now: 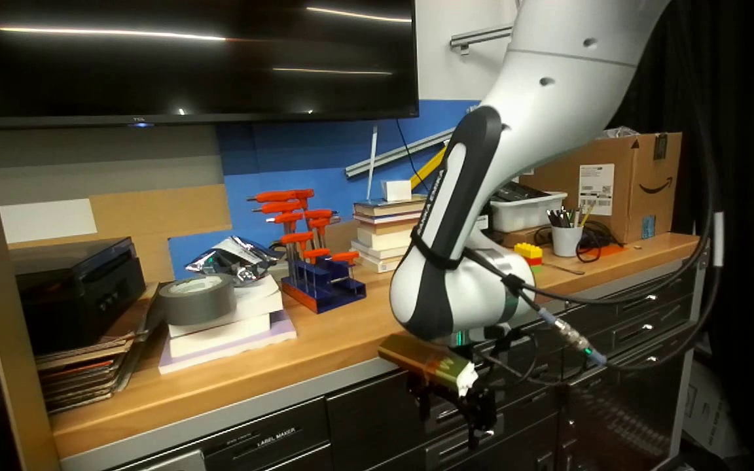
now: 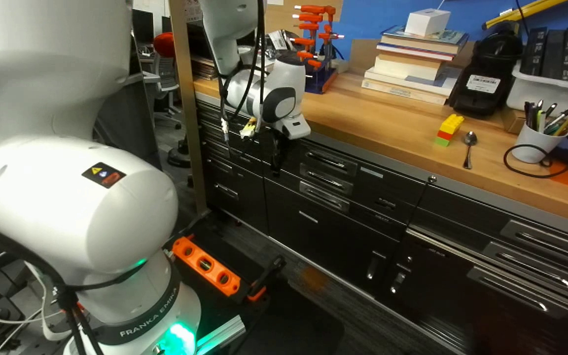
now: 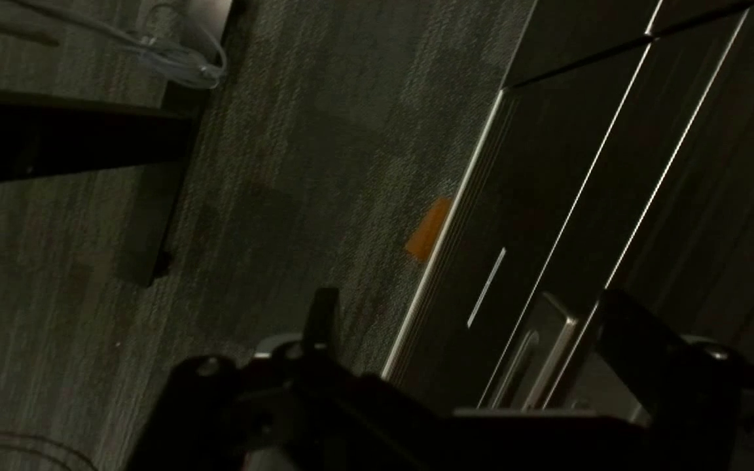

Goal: Place the three objects on the counter inside the open drawer, push the drawer closed

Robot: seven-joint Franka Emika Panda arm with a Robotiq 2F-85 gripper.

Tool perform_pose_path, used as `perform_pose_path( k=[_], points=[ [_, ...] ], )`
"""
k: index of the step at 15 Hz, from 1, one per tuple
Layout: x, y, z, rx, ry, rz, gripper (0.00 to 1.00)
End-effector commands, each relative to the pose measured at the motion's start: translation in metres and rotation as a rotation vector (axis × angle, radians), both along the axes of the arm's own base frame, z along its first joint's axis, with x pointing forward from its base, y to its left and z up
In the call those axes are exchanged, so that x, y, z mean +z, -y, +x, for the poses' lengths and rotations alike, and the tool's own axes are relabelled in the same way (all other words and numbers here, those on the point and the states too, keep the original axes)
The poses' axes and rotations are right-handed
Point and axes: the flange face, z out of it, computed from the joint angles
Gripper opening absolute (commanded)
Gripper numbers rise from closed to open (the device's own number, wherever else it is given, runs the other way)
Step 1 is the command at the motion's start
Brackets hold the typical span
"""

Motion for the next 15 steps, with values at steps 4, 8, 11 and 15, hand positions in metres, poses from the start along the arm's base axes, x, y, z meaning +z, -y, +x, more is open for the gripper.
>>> perform_pose_path(
  k=[4,8,11,15],
  points=[
    [0.114,0.044,-0.039,0.325,-0.115,-0.037,1.00],
    [0.175,0.073,-0.059,0.537,-0.122,0.000,1.00],
    [0.221,0.096,-0.075,0.691,-0.103,0.042,1.00],
    [0.288,0.129,-0.101,0.874,-0.089,0.075,1.00]
  ],
)
